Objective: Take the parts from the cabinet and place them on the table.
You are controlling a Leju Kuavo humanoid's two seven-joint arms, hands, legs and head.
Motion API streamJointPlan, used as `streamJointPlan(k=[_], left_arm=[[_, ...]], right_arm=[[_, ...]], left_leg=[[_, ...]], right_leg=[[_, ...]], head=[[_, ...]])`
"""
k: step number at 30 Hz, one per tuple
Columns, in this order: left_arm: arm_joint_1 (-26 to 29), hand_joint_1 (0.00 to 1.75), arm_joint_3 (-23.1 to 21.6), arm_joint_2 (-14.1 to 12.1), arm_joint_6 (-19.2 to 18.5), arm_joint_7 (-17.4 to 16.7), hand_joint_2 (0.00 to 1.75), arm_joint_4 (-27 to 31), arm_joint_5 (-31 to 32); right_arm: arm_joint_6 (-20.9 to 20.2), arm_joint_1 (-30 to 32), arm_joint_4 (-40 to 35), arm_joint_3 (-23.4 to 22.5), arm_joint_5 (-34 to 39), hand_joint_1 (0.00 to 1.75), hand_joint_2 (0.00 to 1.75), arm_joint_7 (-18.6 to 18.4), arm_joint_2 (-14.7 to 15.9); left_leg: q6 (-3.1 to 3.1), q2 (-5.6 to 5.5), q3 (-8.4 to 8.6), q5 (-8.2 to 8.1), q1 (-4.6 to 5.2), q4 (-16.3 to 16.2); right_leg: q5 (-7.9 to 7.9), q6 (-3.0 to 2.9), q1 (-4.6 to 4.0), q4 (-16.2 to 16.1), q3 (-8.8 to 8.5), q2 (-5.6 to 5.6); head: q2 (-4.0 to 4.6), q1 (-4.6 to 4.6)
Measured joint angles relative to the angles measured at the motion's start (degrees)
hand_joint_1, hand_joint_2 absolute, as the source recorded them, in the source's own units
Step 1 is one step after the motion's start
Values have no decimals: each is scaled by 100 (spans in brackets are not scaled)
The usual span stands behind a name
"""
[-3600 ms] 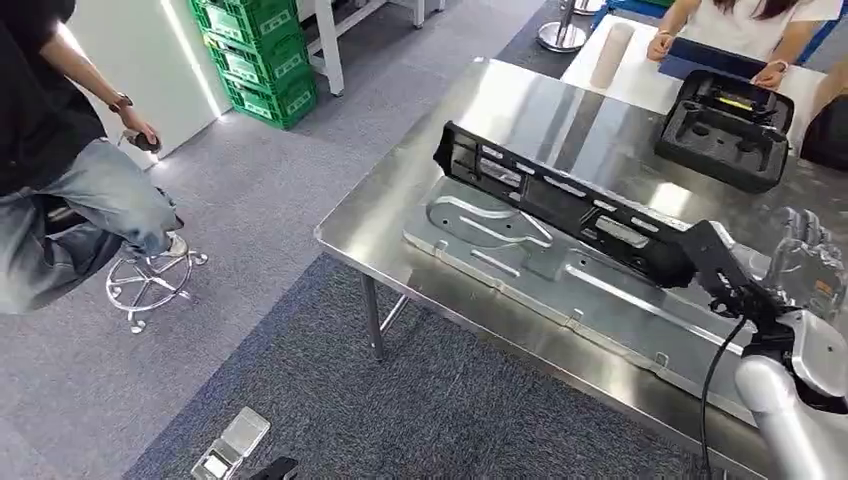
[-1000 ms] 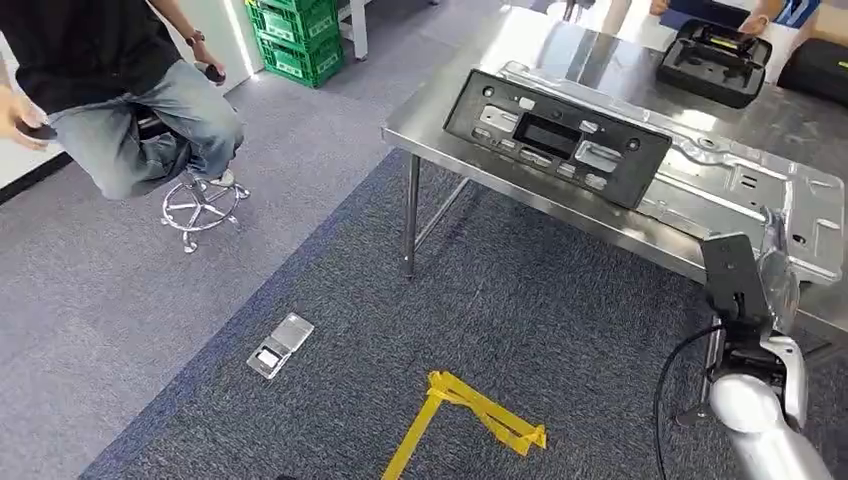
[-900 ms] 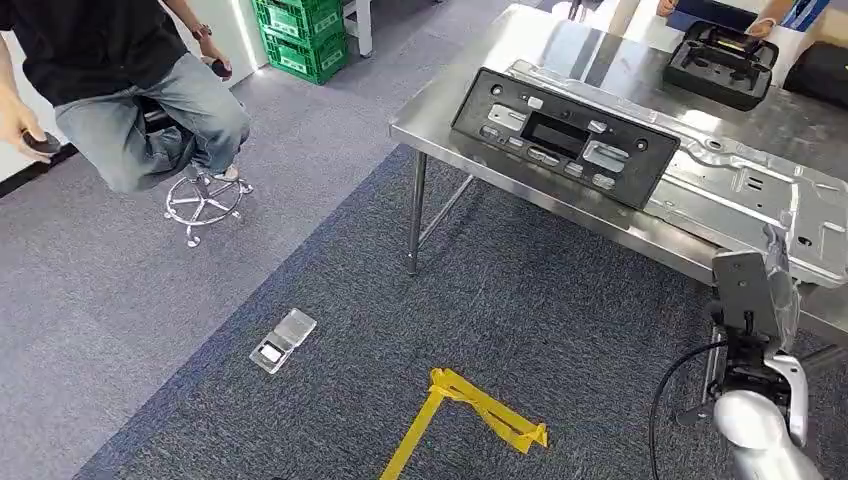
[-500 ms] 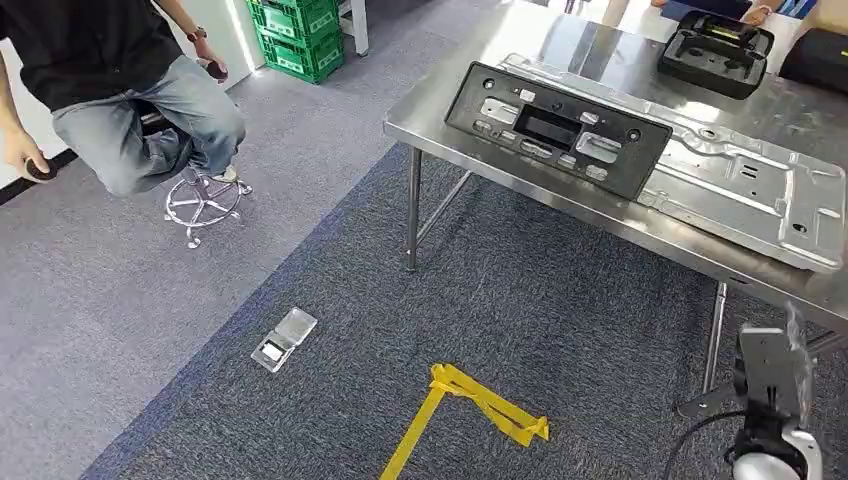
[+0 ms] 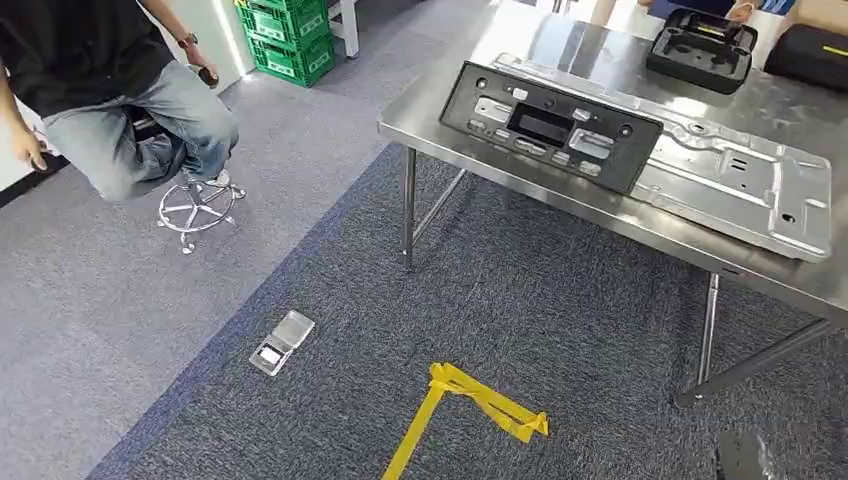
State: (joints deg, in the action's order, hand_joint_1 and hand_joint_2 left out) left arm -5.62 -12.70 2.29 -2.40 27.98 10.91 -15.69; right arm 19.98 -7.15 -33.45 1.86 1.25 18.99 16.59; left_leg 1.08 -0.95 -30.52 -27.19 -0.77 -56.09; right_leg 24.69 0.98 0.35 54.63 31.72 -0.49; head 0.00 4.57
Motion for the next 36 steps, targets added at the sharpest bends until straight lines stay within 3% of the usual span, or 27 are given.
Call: streamJointPlan(k=[1, 2, 4, 5, 6, 7, 9, 10, 11, 12, 15, 16, 17, 18, 20, 21, 22, 24, 25, 26, 27, 30, 31, 32, 33, 35, 36], left_arm=[[-1, 0, 24, 2, 2, -7, 0, 0, -18], [1, 0, 37, 40, 20, -11, 0, 0, -33], [6, 0, 53, 70, 57, -24, 0, 0, -68], [8, 0, 66, 87, 67, -31, 0, 0, -74], [13, 0, 85, 96, 83, -42, 0, 0, -85], [19, 0, 98, 96, 87, -46, 0, -2, -88], [21, 0, 136, 96, 92, -46, 0, 0, -114], [16, 0, 147, 96, 92, -53, 0, 0, -123], [11, 0, 158, 96, 94, -57, 0, 0, -138], [9, 0, 173, 96, 96, -72, 0, 0, -147], [-12, 0, 193, 107, 105, -101, 0, 0, -164], [-10, 0, 195, 107, 109, -105, 0, 0, -171], [-10, 0, 203, 107, 116, -107, 0, 0, -173], [-8, 0, 214, 90, 122, -118, 0, 0, -186], [-1, 0, 217, 35, 136, -131, 0, 0, -188], [5, 0, 219, 0, 153, -133, 0, 0, -193], [14, 0, 221, -18, 160, -140, 0, 0, -204], [29, 0, 225, -52, 181, -140, 0, 0, -236], [25, 0, 227, -65, 184, -140, 0, 0, -258], [24, 0, 234, -68, 190, -142, 0, 0, -260], [15, 0, 247, -70, 188, -148, 0, 0, -269], [4, 0, 291, -72, 188, -155, 0, 0, -280], [0, 0, 293, -72, 188, -155, 0, 0, -284], [-5, 0, 295, -70, 179, -144, 0, 0, -284], [-3, 0, 308, -44, 181, -144, 0, 0, -287], [7, 0, 324, 11, 181, -149, 0, 0, -291], [15, 0, 328, 31, 181, -149, 0, 0, -293]], right_arm=[[-49, 80, 180, -20, 0, 0, 0, 2, -29], [-88, 143, 344, -40, 0, 0, 0, 7, -57], [-125, 186, 620, -70, 22, 0, 0, -48, -129], [-156, 212, 785, -83, 39, 0, 0, -153, -186], [-195, 237, 925, -90, 48, 0, 0, -273, -243], [-228, 260, 1047, -90, 52, 0, 0, -399, -282], [-291, 264, 1248, -101, 87, 0, 0, -668, -365], [-337, 257, 1308, -105, 127, 0, 0, -759, -389], [-372, 232, 1364, -112, 166, 0, 0, -877, -418], [-427, 204, 1426, -123, 232, 0, 0, -1032, -466], [-519, 228, 1624, -225, 372, 0, 0, -1525, -618], [-543, 251, 1668, -241, 420, 0, 0, -1663, -671], [-575, 259, 1705, -252, 456, 0, 0, -1765, -748], [-608, 244, 1744, -269, 496, 0, 0, -1875, -797], [-632, 241, 1832, -337, 560, 0, 0, -2099, -949], [-635, 252, 1876, -368, 603, 0, 0, -2231, -1006], [-637, 258, 1911, -383, 630, 0, 0, -2339, -1074], [-637, 257, 1965, -420, 689, 0, 0, -2487, -1159], [-637, 255, 1981, -446, 708, 0, 0, -2503, -1221], [-650, 251, 1996, -481, 708, 0, 0, -2483, -1250], [-682, 235, 2009, -508, 708, 0, 0, -2430, -1277], [-742, 246, 2046, -534, 699, 0, 0, -2304, -1314], [-746, 255, 2059, -540, 697, 0, 0, -2286, -1309], [-748, 274, 2072, -551, 697, 0, 0, -2264, -1334], [-750, 265, 2079, -569, 697, 0, 0, -2264, -1316], [-766, 238, 2086, -580, 697, 0, 0, -2264, -1323], [-787, 240, 2092, -582, 697, 0, 0, -2264, -1340]], left_leg=[[38, 12, -5, 25, -18, 6], [70, 6, -20, 37, -20, 6], [95, 4, -76, 55, -11, 5], [101, 41, -98, 60, -5, 4], [102, 68, -107, 60, -4, 4], [102, 89, -105, 60, 3, 4], [94, 160, -87, 63, 20, 4], [89, 207, -74, 62, 26, 5], [71, 258, -62, 54, 34, 4], [14, 300, -62, 43, 47, 8], [-116, 420, 3, 45, 9, 61], [-154, 429, 28, 11, 5, 53], [-180, 277, -15, -128, 1, -100], [-186, 196, -177, -375, 2, -459], [-200, 139, -602, -839, 5, -1415], [-205, 119, -728, -913, 7, -1704], [-204, 110, -717, -837, 9, -1698], [-184, 67, -341, -385, 8, -971], [-165, -40, -62, -143, 6, -433], [-134, -329, 139, -48, -4, -41], [-121, -326, 162, -107, -22, 75], [-47, -172, 156, -74, 32, 67], [10, -78, 155, -33, -43, 109], [26, -19, 155, -22, -37, 112], [61, 28, 145, -16, -38, 118], [66, 154, 121, -16, -28, 115], [66, 219, 115, -17, -27, 114]], right_leg=[[78, 35, 1, 74, 9, 9], [290, 72, 15, 336, 127, 13], [779, 121, 46, 1277, 572, 15], [948, 134, 53, 1728, 786, 16], [974, 133, 59, 1945, 884, 17], [872, 118, 61, 1854, 830, 16], [411, 40, 53, 929, 350, -18], [209, -22, 30, 377, 40, -117], [191, -77, -23, -2, -132, -343], [173, -67, -39, -8, -132, -281], [137, -142, -74, -52, -124, -113], [40, -170, -6, -180, -197, -80], [13, -183, -14, -231, -227, -49], [-2, -202, -13, -238, -213, -2], [-15, -222, -18, -233, -192, 87], [-15, -223, -27, -227, -189, 139], [-16, -223, -29, -214, -188, 191], [-7, -212, -30, -164, -179, 325], [6, -195, -29, -126, -169, 388], [18, -176, -19, -87, -137, 438], [46, -138, -60, 2, -84, 504], [-6, -42, -9, -39, -39, 664], [0, -20, -20, -12, -19, 699], [107, 7, -44, 113, 41, 450], [336, 52, -28, 469, 212, 245], [790, 116, 17, 1473, 697, 100], [900, 136, 33, 1835, 871, 75]], head=[[0, -6], [0, -37], [0, -37], [0, -37], [0, -37], [0, -39], [0, -39], [0, -37], [0, -37], [0, -28], [0, -37], [0, -26], [0, -24], [0, -17], [0, 0], [0, 7], [0, -2], [0, 2], [0, 7], [0, 2], [0, -4], [0, 2], [0, 2], [0, -22], [0, -59], [0, -55], [0, -54]])
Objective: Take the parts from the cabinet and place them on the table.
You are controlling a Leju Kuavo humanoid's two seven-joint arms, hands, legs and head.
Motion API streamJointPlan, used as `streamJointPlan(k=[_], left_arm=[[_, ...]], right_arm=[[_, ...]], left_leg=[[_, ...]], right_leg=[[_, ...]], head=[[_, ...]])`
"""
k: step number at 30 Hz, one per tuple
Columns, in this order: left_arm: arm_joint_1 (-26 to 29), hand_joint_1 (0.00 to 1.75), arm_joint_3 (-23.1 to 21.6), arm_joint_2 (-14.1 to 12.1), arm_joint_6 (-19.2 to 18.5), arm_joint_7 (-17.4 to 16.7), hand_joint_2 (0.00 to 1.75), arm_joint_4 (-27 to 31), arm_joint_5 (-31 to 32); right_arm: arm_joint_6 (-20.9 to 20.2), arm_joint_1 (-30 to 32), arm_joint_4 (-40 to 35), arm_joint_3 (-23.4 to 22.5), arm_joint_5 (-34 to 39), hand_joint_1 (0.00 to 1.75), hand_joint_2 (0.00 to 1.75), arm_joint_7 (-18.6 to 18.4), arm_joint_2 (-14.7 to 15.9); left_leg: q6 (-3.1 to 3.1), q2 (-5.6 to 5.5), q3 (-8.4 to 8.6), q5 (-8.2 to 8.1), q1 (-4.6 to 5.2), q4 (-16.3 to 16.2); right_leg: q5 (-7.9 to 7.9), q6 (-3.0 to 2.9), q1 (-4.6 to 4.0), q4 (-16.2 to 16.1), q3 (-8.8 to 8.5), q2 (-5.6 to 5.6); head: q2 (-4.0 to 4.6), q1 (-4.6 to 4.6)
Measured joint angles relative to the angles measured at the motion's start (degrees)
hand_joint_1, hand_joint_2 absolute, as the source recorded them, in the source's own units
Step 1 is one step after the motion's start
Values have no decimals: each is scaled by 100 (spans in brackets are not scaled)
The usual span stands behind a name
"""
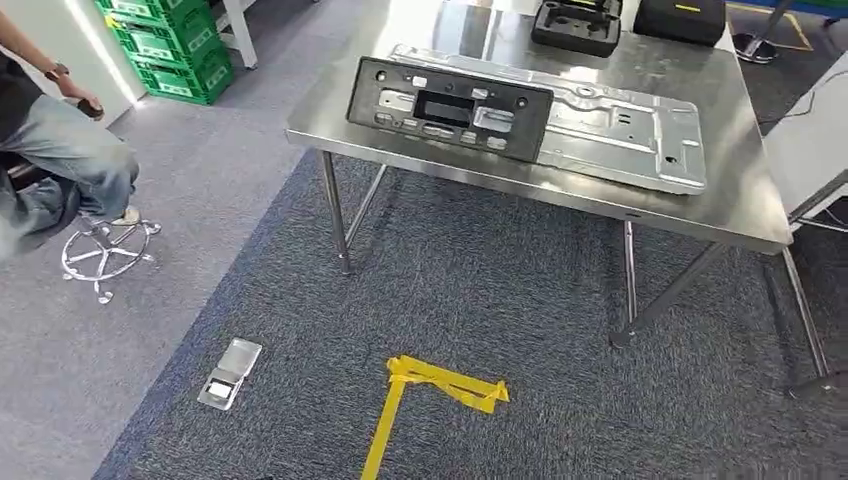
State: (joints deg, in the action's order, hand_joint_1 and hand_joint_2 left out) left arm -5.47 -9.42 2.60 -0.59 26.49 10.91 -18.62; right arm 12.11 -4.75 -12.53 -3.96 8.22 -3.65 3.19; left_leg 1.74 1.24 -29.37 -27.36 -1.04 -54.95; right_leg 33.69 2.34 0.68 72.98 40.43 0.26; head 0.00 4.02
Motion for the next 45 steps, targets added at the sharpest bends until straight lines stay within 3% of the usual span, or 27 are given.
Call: streamJointPlan(k=[2, 4, 5, 6, 10, 11, 12, 13, 15, 17, 19, 20, 21, 25, 26, 27, 28, 30, 31, 32, 34, 35, 36, 37, 41, 43, 45], left_arm=[[5, 0, 9, 15, 2, 0, 0, 0, -11], [-5, 0, 15, 15, 0, 0, 0, 0, -17], [-14, 0, 22, 15, -2, 0, 0, 0, -22], [-5, 0, 26, 15, -6, 0, 0, 0, -26], [-38, 0, 35, 15, -9, 2, 0, 2, -33], [-44, 0, 37, 15, -9, 18, 0, 2, -33], [-42, 0, 42, 15, -9, 15, 0, 2, -37], [-27, 0, 46, 9, -9, 6, 0, 2, -46], [-5, 0, 48, -46, -11, 4, 0, 2, -68], [23, 0, 48, -103, -11, 4, 0, 2, -68], [27, 0, 48, -138, -11, 17, 0, 2, -68], [21, 0, 48, -142, -11, 17, 0, 2, -68], [26, 0, 48, -144, -13, 17, 0, 0, -68], [-9, 0, 48, -144, -20, 26, 0, 2, -68], [-13, 0, 46, -144, -28, 33, 0, 2, -68], [-12, 0, 48, -109, -26, 33, 0, 2, -68], [1, 0, 50, -70, -28, 31, 0, 2, -68], [15, 0, 59, -17, -26, 31, 0, 0, -68], [17, 0, 66, 9, -26, 31, 0, 0, -68], [14, 0, 81, 18, -26, 33, 0, 0, -68], [8, 0, 103, 33, -26, 33, 0, 2, -68], [-1, 0, 111, 33, -26, 33, 0, 2, -68], [-8, 0, 111, 33, -28, 35, 0, 2, -68], [-10, 0, 114, 33, -28, 35, 0, 2, -68], [-20, 0, 125, 57, -37, 50, 0, 7, -68], [-22, 0, 133, 57, -42, 52, 0, 9, -70], [-14, 0, 133, 31, -50, 33, 0, 7, -70]], right_arm=[[-18, 23, 22, -7, -7, 0, 0, -4, -9], [-26, 15, 42, -39, -20, 0, 0, -24, -7], [-28, -4, 44, -59, -20, 0, 0, -46, -7], [-31, -41, 46, -63, -20, 0, 0, -55, 0], [-39, -31, 66, -74, -17, 0, 0, -98, 15], [-48, 2, 70, -79, -17, 0, 0, -105, 4], [-53, 0, 74, -79, -18, 0, 0, -103, 0], [-53, -17, 77, -79, -17, 0, 0, -103, -2], [-55, -35, 81, -83, -17, 0, 0, -96, -17], [-74, -25, 90, -83, -15, 0, 0, -90, -29], [-81, -15, 96, -83, 2, 0, 0, -81, -37], [-90, -18, 96, -83, 2, 0, 0, -79, -44], [-105, -30, 98, -83, 2, 0, 0, -79, -44], [-138, -5, 105, -85, 2, 0, 0, -79, -33], [-138, 11, 111, -83, 2, 0, 0, -79, -35], [-140, 8, 114, -83, 2, 0, 0, -79, -28], [-140, -15, 116, -83, 0, 0, 0, -79, -26], [-149, -32, 116, -83, 2, 0, 0, -79, -39], [-149, -21, 116, -83, 2, 0, 0, -79, -42], [-149, 1, 118, -83, 2, 0, 0, -79, -39], [-149, 5, 127, -83, 2, 0, 0, -79, -35], [-149, -4, 127, -83, 2, 0, 0, -79, -33], [-149, -18, 127, -83, 0, 0, 0, -79, -23], [-151, -33, 127, -83, 0, 0, 0, -79, -13], [-160, -43, 129, -85, 0, 0, 0, -79, 20], [-184, -20, 133, -83, -4, 0, 0, -81, 0], [-207, -39, 136, -83, -24, 0, 0, -81, -18]], left_leg=[[-5, 108, 2, -9, 5, -1], [-26, 215, 30, -23, 10, 0], [-39, 267, 53, -31, 17, 3], [-102, 319, 48, -73, 64, -29], [-229, 541, 155, -98, 47, 43], [-258, 386, 144, -163, 28, -33], [-270, 141, 29, -372, 30, -321], [-273, 8, -177, -615, 30, -771], [-281, -88, -621, -979, 29, -1688], [-289, -113, -720, -798, 28, -1755], [-287, -183, -387, -266, 11, -923], [-293, -357, -180, -32, -8, -438], [-283, -627, -72, -38, -35, -164], [-113, -406, -76, -61, -24, -150], [-70, -322, -73, -36, -45, -132], [-34, -274, -76, -34, -41, -129], [-15, -198, -83, -41, -29, -130], [3, -54, -89, -54, -15, -130], [6, 10, -89, -60, -10, -130], [7, 67, -81, -69, -3, -130], [-2, 177, -50, -90, 20, -130], [-11, 230, -27, -103, 30, -128], [-22, 276, -3, -113, 29, -126], [-69, 326, 12, -143, 62, -122], [-211, 573, 185, -135, 20, 60], [-246, 136, 21, -455, 20, -419], [-259, -51, -468, -894, 15, -1419]], right_leg=[[-150, 8, 27, -68, -39, -24], [-669, -55, 15, -1117, -600, -117], [-828, -144, -33, -1681, -925, -421], [-795, -173, -77, -1924, -1014, -553], [-833, -250, -82, -1951, -1000, -284], [-885, -275, -27, -2025, -1071, -241], [-896, -303, -21, -2049, -1082, -200], [-905, -325, -18, -2046, -1068, -132], [-903, -334, -21, -2041, -1067, 3], [-894, -329, -19, -2009, -1073, 182], [-863, -290, -7, -1954, -1075, 337], [-838, -260, 2, -1914, -1065, 407], [-796, -211, -34, -1824, -1019, 477], [-800, -93, 12, -1820, -944, 701], [-766, -83, -2, -1752, -928, 539], [-601, -59, -21, -1507, -806, 222], [-341, -30, -7, -1022, -561, 76], [43, 9, 12, -63, -83, 2], [78, 14, 21, 181, 47, -11], [-25, 4, 24, 125, 25, -16], [-495, -66, 15, -751, -402, -48], [-724, -145, -21, -1339, -714, -191], [-807, -248, -101, -1762, -949, -554], [-767, -234, -112, -1802, -955, -586], [-824, -298, -141, -1954, -996, -266], [-941, -305, -60, -2140, -1117, -169], [-960, -328, -56, -2126, -1099, -27]], head=[[0, 0], [0, -2], [0, -2], [0, -6], [0, 7], [0, 15], [0, 33], [0, 50], [0, 68], [0, 72], [0, 72], [0, 74], [0, 70], [0, 63], [0, 61], [0, 30], [0, 24], [0, 26], [0, 26], [0, 26], [0, 24], [0, 24], [0, 26], [0, 50], [0, 33], [0, 57], [0, 79]])
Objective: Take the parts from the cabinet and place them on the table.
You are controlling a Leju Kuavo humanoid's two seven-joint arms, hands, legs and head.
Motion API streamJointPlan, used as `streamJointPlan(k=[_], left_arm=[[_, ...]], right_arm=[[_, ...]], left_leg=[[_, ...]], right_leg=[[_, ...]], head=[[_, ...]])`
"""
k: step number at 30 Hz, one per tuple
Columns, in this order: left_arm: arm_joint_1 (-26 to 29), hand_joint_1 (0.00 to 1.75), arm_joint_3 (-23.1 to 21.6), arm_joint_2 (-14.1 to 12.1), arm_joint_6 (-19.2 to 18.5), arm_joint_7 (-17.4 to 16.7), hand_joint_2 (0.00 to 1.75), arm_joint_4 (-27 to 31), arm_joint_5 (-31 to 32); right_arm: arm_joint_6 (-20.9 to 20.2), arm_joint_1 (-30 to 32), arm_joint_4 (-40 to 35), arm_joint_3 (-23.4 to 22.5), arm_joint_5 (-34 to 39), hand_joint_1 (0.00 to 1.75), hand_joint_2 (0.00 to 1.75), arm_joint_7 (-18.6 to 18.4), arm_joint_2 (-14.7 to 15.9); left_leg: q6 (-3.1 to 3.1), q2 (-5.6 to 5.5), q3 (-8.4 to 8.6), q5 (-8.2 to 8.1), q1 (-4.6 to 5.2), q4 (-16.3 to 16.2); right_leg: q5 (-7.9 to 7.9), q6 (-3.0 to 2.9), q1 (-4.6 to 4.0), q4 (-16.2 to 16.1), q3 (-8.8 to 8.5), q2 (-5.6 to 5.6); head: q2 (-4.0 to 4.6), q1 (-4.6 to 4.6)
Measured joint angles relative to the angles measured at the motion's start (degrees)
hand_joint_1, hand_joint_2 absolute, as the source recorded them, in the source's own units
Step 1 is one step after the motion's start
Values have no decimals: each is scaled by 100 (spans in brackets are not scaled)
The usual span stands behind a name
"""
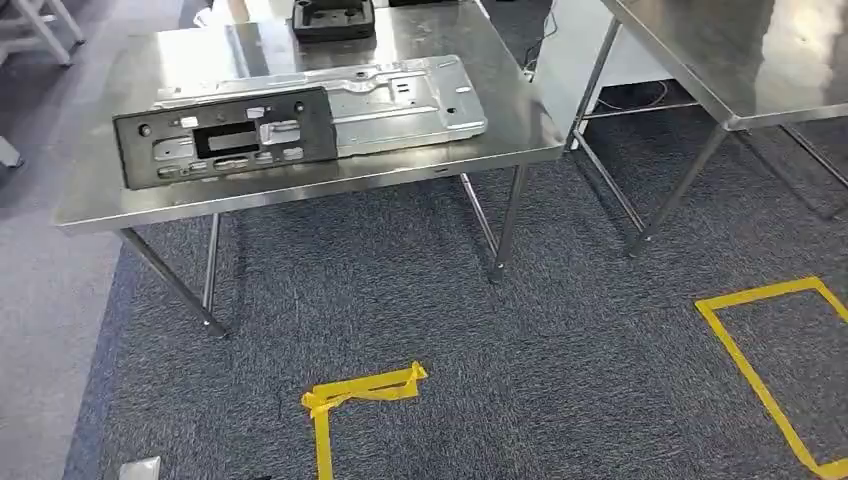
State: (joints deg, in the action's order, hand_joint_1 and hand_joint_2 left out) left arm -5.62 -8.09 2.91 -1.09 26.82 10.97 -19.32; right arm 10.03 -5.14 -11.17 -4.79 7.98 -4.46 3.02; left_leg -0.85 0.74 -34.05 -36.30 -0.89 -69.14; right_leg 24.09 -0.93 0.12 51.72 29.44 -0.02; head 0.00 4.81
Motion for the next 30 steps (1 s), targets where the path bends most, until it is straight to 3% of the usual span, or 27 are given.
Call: streamJointPlan(k=[1, 2, 3, 4, 5, 6, 7, 10, 11, 12, 13, 14, 15, 16, 17, 18, 20, 21, 22, 26, 27, 28, 29, 30], left_arm=[[23, 0, 2, -20, -11, -2, 0, 0, 0], [32, 0, 2, -42, -11, -2, 0, 0, 0], [47, 0, 2, -59, -13, -4, 0, 0, 0], [54, 0, 2, -72, -13, -2, 0, 0, 0], [50, 0, 0, -83, -17, -2, 0, 0, 0], [51, 0, 2, -90, -22, -7, 0, 0, 0], [41, 0, 2, -96, -28, -15, 0, -2, 0], [23, 0, 2, -96, -28, -13, 0, -2, -2], [18, 0, 0, -96, -31, -4, 0, -2, -2], [9, 0, 0, -96, -37, 2, 0, -2, -2], [6, 0, 2, -92, -37, 2, 0, -2, -2], [12, 0, 2, -62, -35, -2, 0, -2, -2], [17, 0, 2, -33, -37, -4, 0, -4, -2], [26, 0, 4, -17, -35, -4, 0, -4, -2], [32, 0, 7, 0, -31, -7, 0, -4, -2], [33, 0, 7, 2, -28, -7, 0, -4, -2], [25, 0, 7, 2, -31, -7, 0, -4, -2], [19, 0, 7, 2, -31, -7, 0, -4, -7], [15, 0, 7, 2, -33, -7, 0, -4, -11], [3, 0, 9, 2, -50, -35, 0, -4, -37], [-4, 0, 9, 2, -52, -33, 0, -2, -44], [-8, 0, 11, 2, -52, -48, 0, -2, -57], [-5, 0, 11, -11, -55, -72, 0, -2, -66], [3, 0, 11, -44, -66, -77, 0, -2, -68]], right_arm=[[-5, 0, 0, 0, 0, 0, 0, 0, -15], [-11, 1, 2, 0, 0, 0, 0, 0, -22], [-20, 5, 7, 0, 0, 0, 0, 0, -24], [-20, 10, 7, 0, 0, 0, 0, 0, -31], [-22, 14, 7, 0, 0, 0, 0, 0, -35], [-22, 15, 7, 0, -2, 0, 0, 0, -41], [-22, -5, 7, 0, -4, 0, 0, 0, -41], [-22, 11, 9, 0, -7, 0, 0, 0, -46], [-22, 26, 9, 0, -7, 0, 0, -2, -48], [-22, 48, 11, 0, -7, 0, 0, 0, -57], [-22, 43, 15, 0, -7, 0, 0, -2, -44], [-22, 24, 15, 0, -7, 0, 0, -2, -35], [-22, 9, 15, 0, -7, 0, 0, -2, -35], [-22, 7, 15, 0, -7, 0, 0, -2, -46], [-22, 20, 15, 0, -7, 0, 0, -2, -57], [-22, 36, 15, 2, -7, 0, 0, -2, -57], [-22, 45, 20, 2, -7, 0, 0, -2, -48], [-22, 35, 20, 2, -11, 0, 0, -2, -48], [-22, 18, 20, 2, -11, 0, 0, -2, -46], [-20, 8, 20, 2, -31, 0, 0, -11, -46], [-20, 26, 22, 2, -33, 0, 0, -22, -52], [-20, 37, 24, 2, -37, 0, 0, -26, -72], [-20, 29, 26, 2, -44, 0, 0, -26, -72], [-20, 16, 26, 2, -48, 0, 0, -26, -79]], left_leg=[[-8, -36, -189, -70, 3, -341], [-15, -60, -268, 19, 4, -392], [-17, -70, -211, 241, 2, -172], [-19, -86, -60, 537, -4, 262], [-25, -176, 150, 859, -15, 810], [-9, -423, 331, 977, -40, 1229], [28, -512, 362, 871, -45, 1308], [155, -357, 363, 874, 15, 1287], [210, -278, 373, 909, -40, 1325], [241, -205, 381, 920, -39, 1334], [273, -171, 378, 915, -37, 1334], [285, -111, 373, 908, -26, 1334], [293, -36, 371, 900, -19, 1334], [303, 34, 371, 891, -11, 1334], [300, 99, 375, 882, -3, 1334], [303, 147, 385, 871, 4, 1334], [290, 255, 416, 853, 23, 1334], [274, 304, 437, 841, 30, 1335], [249, 352, 459, 822, 44, 1335], [115, 550, 551, 777, 49, 1405], [76, 461, 571, 740, 35, 1376], [52, 178, 523, 609, 32, 1210], [49, 37, 344, 379, 31, 832], [41, -21, 106, 141, 30, 334]], right_leg=[[6, -7, -5, 7, -6, 84], [17, -4, -5, 26, -9, 176], [36, 1, -2, 52, -13, 258], [60, 20, 7, 90, -14, 341], [97, 45, 19, 149, -9, 418], [141, 83, 33, 212, 15, 484], [184, 133, 4, 290, 59, 548], [154, 227, 62, 237, 88, 702], [169, 258, 64, 258, 95, 749], [249, 274, 38, 378, 137, 503], [438, 299, 34, 698, 298, 277], [670, 322, 48, 1175, 541, 145], [901, 343, 55, 1726, 826, 64], [1024, 354, 59, 2136, 1041, 29], [1015, 356, 64, 2297, 1141, 9], [900, 346, 71, 2174, 1089, 8], [408, 281, 59, 1239, 624, -39], [199, 218, 29, 687, 319, -200], [162, 151, -26, 283, 126, -484], [144, 79, -49, 230, 138, -213], [67, 52, 24, 127, 53, -162], [55, 37, 11, 87, 21, -126], [48, 20, 12, 85, 25, -73], [54, 8, 11, 90, 31, -4]], head=[[0, -2], [0, -4], [0, 2], [0, -2], [0, 0], [0, 2], [0, -6], [0, -4], [0, -4], [0, -17], [0, -46], [0, -50], [0, -48], [0, -48], [0, -48], [0, -48], [0, -48], [0, -48], [0, -48], [0, -46], [0, -33], [0, -24], [0, -13], [0, 4]])
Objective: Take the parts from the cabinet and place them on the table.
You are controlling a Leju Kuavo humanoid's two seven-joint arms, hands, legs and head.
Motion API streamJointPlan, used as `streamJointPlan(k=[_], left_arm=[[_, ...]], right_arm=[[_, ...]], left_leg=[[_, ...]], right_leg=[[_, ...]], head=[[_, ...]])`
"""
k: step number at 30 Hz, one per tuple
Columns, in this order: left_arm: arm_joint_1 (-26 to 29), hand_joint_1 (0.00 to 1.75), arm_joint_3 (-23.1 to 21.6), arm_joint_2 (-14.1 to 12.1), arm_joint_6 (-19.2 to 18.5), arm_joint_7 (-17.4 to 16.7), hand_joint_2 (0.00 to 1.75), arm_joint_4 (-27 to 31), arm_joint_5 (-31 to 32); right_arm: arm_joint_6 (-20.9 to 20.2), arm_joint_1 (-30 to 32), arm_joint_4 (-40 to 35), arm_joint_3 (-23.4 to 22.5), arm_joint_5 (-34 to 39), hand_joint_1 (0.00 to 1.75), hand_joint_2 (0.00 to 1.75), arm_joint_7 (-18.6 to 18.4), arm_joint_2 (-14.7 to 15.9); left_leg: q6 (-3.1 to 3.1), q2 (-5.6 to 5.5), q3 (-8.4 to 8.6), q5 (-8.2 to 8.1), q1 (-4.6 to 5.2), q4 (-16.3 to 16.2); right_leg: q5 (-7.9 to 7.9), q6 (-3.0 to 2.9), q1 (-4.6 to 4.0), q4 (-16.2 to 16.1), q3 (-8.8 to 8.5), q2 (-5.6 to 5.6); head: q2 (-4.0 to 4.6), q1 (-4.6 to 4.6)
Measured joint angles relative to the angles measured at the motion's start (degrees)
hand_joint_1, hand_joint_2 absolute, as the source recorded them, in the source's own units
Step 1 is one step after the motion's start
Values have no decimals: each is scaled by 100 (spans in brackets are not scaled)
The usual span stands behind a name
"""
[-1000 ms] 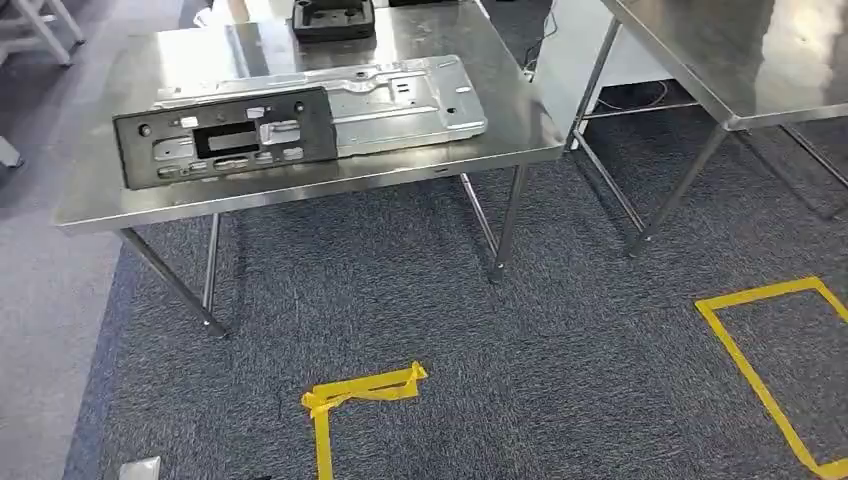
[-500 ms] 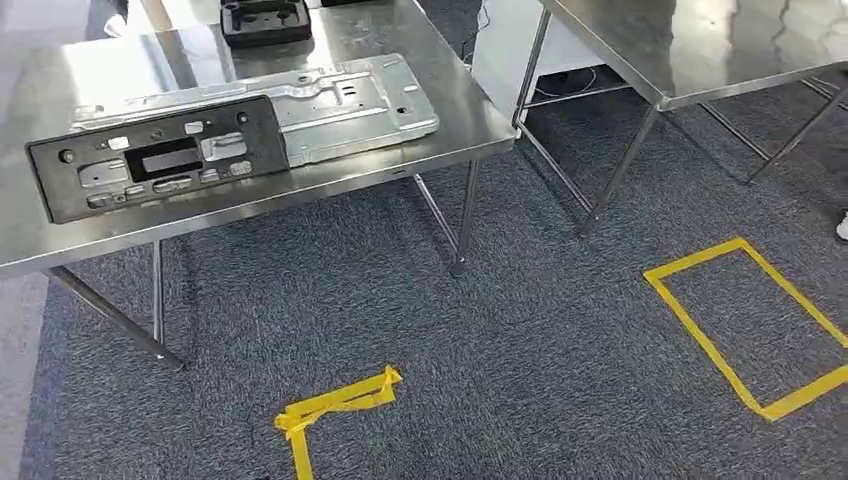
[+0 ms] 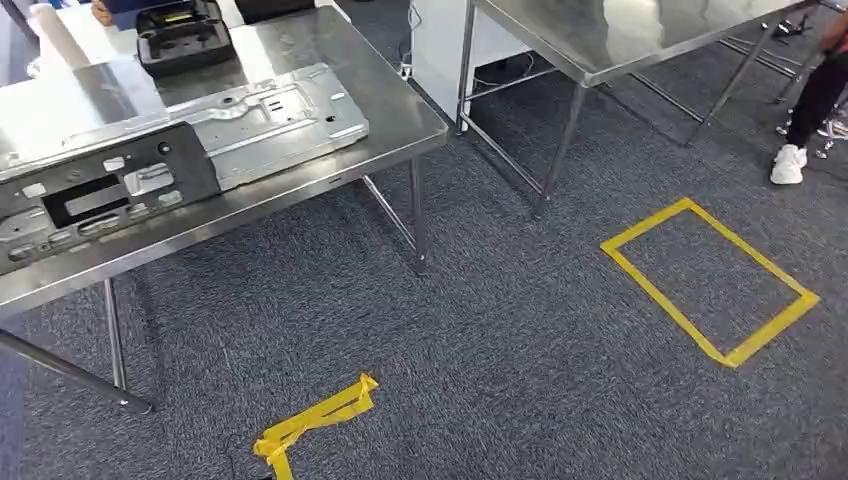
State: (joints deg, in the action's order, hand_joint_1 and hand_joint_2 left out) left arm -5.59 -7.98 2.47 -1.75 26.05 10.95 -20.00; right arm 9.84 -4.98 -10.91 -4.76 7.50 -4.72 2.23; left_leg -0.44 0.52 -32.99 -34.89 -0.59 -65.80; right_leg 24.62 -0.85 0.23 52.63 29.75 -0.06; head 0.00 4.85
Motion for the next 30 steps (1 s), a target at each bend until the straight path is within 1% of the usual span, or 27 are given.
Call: streamJointPlan(k=[1, 2, 3, 4, 5, 6, 7, 8, 10, 11, 12, 13, 14, 15, 16, 17, 18, 19, 20, 21, 22, 23, 26, 27, 28, 29, 30], left_arm=[[18, 0, 0, -15, 0, -4, 0, 0, 0], [30, 0, 0, -52, -2, -18, 0, 0, 0], [43, 0, 0, -72, -7, -17, 0, -2, 0], [49, 0, 0, -96, -7, -13, 0, -2, 0], [49, 0, 0, -103, -7, -13, 0, -2, 0], [43, 0, 0, -116, -7, -13, 0, -2, 0], [45, 0, 0, -120, -7, -15, 0, -2, 0], [29, 0, 0, -129, -7, -17, 0, -2, 0], [13, 0, 0, -129, -9, -24, 0, -2, 0], [17, 0, 0, -129, -6, -20, 0, -2, 0], [14, 0, 0, -127, -11, 0, 0, -2, 0], [4, 0, 0, -96, -6, 0, 0, -2, 2], [6, 0, 0, -61, -9, 0, 0, -2, 2], [11, 0, 0, -46, -7, -9, 0, -2, 2], [21, 0, 0, -17, -2, -9, 0, -4, 2], [26, 0, 2, 2, -4, -9, 0, -4, 2], [27, 0, 2, 7, -4, -9, 0, -4, 2], [24, 0, 0, 13, -4, -9, 0, -4, 0], [21, 0, 0, 13, -4, -7, 0, -2, 2], [18, 0, 0, 13, -7, -7, 0, -2, 2], [17, 0, 0, 13, -7, -7, 0, -2, 2], [24, 0, 0, 13, -7, -7, 0, -2, 2], [13, 0, 0, 20, -7, -9, 0, -2, 2], [-8, 0, 0, 20, -7, -4, 0, 0, 2], [-18, 0, 0, 20, -4, 11, 0, 0, 2], [-17, 0, 0, 18, -4, 9, 0, 0, 2], [-6, 0, 0, -2, -4, -2, 0, 0, 2]], right_arm=[[0, -7, 0, 0, -2, 0, 0, 0, -15], [0, -7, 0, 0, -4, 0, 0, 0, -28], [0, -4, 0, 0, -4, 0, 0, -2, -31], [0, 4, 2, 0, 4, 0, 0, -7, -35], [0, 10, 2, 0, 13, 0, 0, -7, -44], [0, 8, 4, 0, 15, 0, 0, -7, -52], [0, 9, 4, 0, 15, 0, 0, -7, -53], [0, 1, 4, 0, 18, 0, 0, -9, -48], [0, 12, 7, 0, 20, 0, 0, -9, -50], [0, 25, 11, 2, 20, 0, 0, -9, -50], [0, 29, 13, 2, 20, 0, 0, -20, -35], [-2, 39, 13, 2, 22, 0, 0, -24, -46], [0, 26, 15, 0, 28, 0, 0, -28, -28], [-2, 7, 15, 0, 33, 0, 0, -31, -28], [-11, -2, 15, 2, 35, 0, 0, -31, -33], [-18, 0, 15, 2, 35, 0, 0, -31, -42], [-20, 13, 17, 2, 37, 0, 0, -33, -44], [-17, 30, 20, 2, 37, 0, 0, -39, -41], [-18, 32, 20, 2, 39, 0, 0, -42, -35], [-17, 22, 20, 2, 37, 0, 0, -39, -31], [-18, 8, 20, 2, 37, 0, 0, -39, -22], [-17, -26, 20, 2, 39, 0, 0, -39, -22], [-17, -29, 20, 2, 39, 0, 0, -39, -4], [-18, -21, 20, 2, 39, 0, 0, -39, 7], [-20, 11, 22, 2, 39, 0, 0, -39, -9], [-26, 12, 24, 2, 39, 0, 0, -39, -17], [-33, -13, 24, 2, 39, 0, 0, -39, -26]], left_leg=[[-7, -28, -241, -183, 1, -474], [-14, -38, -387, -222, 1, -722], [-21, -40, -401, -109, -2, -689], [-27, -47, -297, 117, -11, -414], [-34, -76, -90, 416, -24, 74], [-46, -175, 151, 690, -44, 615], [-52, -450, 295, 702, -78, 894], [6, -410, 278, 688, -57, 926], [82, -300, 264, 679, -23, 898], [128, -243, 274, 677, -17, 900], [184, -146, 284, 703, -63, 928], [213, -118, 292, 704, -53, 929], [243, -74, 290, 694, -44, 929], [262, -10, 289, 683, -28, 929], [277, 66, 290, 672, -17, 928], [286, 128, 294, 659, -8, 928], [288, 181, 306, 648, 5, 928], [292, 231, 321, 635, 17, 928], [287, 288, 347, 619, 33, 929], [282, 355, 376, 599, 43, 930], [269, 401, 402, 586, 45, 933], [228, 466, 412, 545, 86, 924], [155, 664, 475, 517, 60, 980], [111, 723, 518, 490, 71, 996], [81, 462, 532, 433, 51, 912], [62, 189, 420, 265, 48, 648], [51, 47, 186, 30, 44, 193]], right_leg=[[13, -16, -3, 8, -1, 61], [19, -18, -4, 23, -2, 138], [32, -10, 0, 39, -7, 223], [46, 4, 8, 56, -11, 304], [63, 28, 23, 87, -16, 390], [88, 63, 38, 127, -14, 472], [115, 103, 42, 172, 14, 535], [147, 152, 22, 244, 50, 604], [134, 180, 39, 216, 77, 662], [132, 216, 48, 198, 75, 708], [157, 237, 49, 234, 79, 703], [256, 253, 21, 399, 148, 396], [459, 277, 27, 793, 346, 175], [692, 298, 37, 1318, 618, 77], [884, 308, 41, 1837, 894, 41], [957, 308, 42, 2167, 1082, 21], [900, 299, 42, 2216, 1129, 15], [729, 273, 40, 2004, 1044, 14], [456, 222, 28, 1519, 817, -2], [180, 143, -9, 905, 506, -115], [40, 40, -91, 443, 256, -470], [110, 39, -130, 294, 206, -574], [89, 21, -148, 276, 234, -327], [46, -7, -135, 175, 162, -246], [-6, -7, -93, 87, 94, -199], [-20, -32, -77, 39, 63, -151], [-25, -41, -72, 31, 65, -65]], head=[[0, -2], [0, -2], [0, -2], [0, 0], [0, -2], [0, 0], [0, -2], [0, 7], [0, 2], [0, 4], [0, 7], [0, -11], [0, -46], [0, -44], [0, -44], [0, -44], [0, -42], [0, -42], [0, -44], [0, -42], [0, -42], [0, -44], [0, -37], [0, -39], [0, -17], [0, -9], [0, 9]])
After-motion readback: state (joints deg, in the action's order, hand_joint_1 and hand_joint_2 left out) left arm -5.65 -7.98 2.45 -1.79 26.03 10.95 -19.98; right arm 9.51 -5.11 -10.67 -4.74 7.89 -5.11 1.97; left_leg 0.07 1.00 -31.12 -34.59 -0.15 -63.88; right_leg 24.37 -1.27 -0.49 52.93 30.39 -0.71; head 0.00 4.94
